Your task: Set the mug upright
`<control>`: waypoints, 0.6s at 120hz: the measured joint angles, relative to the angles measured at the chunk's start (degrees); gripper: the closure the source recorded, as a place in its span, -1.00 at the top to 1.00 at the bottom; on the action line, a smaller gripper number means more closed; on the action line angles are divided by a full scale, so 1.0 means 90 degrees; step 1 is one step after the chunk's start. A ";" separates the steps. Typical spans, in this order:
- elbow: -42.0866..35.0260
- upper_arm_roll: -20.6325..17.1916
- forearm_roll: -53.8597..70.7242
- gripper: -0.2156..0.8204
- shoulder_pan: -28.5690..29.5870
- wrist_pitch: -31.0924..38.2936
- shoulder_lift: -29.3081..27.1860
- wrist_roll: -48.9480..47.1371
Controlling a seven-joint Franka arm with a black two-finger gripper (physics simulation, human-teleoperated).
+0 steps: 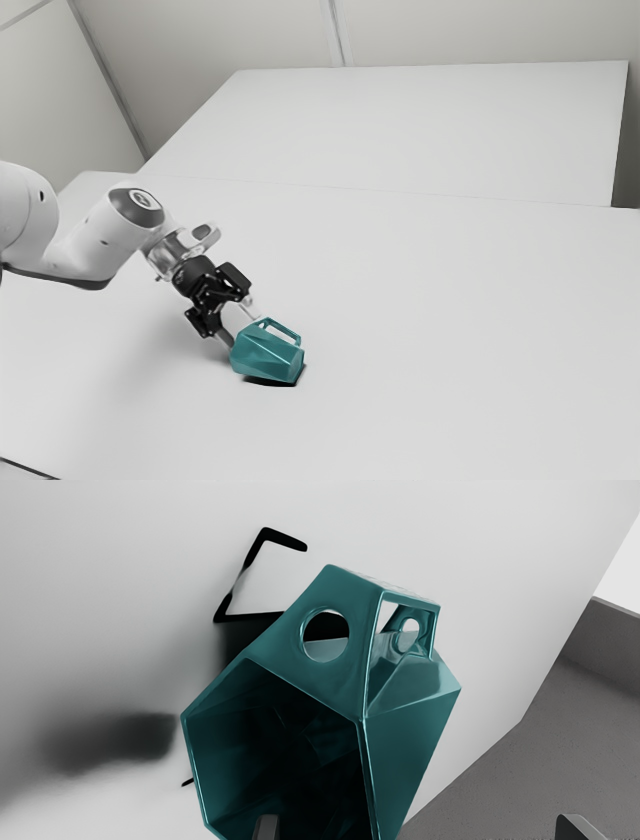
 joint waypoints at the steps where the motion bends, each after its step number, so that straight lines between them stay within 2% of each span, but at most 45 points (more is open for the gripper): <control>1: 0.0001 -0.0001 -0.0007 0.58 -0.0005 0.0003 0.0000 0.0005; 72: -0.0153 -0.0035 -0.0484 0.58 -0.0278 0.0246 0.0147 0.0261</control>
